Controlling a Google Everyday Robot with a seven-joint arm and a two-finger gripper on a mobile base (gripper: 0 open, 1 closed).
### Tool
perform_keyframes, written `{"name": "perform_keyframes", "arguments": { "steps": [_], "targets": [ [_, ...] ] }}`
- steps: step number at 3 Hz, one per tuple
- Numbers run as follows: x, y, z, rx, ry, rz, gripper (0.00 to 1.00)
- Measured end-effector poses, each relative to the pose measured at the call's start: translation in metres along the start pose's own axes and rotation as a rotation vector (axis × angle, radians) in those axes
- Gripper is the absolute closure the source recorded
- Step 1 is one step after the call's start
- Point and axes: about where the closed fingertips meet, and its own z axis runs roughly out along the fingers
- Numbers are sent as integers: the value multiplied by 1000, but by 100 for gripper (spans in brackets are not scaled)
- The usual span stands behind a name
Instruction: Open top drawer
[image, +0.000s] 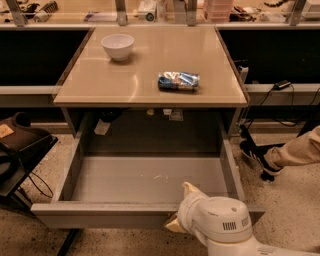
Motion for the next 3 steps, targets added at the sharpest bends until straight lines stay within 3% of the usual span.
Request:
{"name": "perform_keyframes", "arguments": {
  "steps": [3],
  "targets": [
    [0,0,0,0,0,0,12]
  ]
}}
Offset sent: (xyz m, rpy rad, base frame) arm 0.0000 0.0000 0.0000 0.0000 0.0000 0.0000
